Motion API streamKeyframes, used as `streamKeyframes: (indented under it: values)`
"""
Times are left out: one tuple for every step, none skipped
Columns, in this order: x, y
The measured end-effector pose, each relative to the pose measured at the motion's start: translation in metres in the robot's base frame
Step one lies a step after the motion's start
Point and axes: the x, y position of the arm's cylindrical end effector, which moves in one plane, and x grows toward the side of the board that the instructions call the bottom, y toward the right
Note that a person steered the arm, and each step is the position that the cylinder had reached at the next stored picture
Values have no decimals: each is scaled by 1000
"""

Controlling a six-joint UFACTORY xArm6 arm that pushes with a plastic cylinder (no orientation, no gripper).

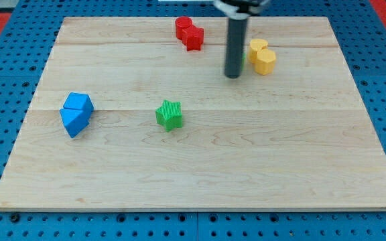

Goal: Move the green star diagonal to the green circle

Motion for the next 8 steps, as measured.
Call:
streamKeyframes:
  values:
    - [95,18]
    - [183,-30]
    - [152,-146]
    - [110,-137]
    - [95,-77]
    - [64,-77]
    - [73,-77]
    - [83,-77]
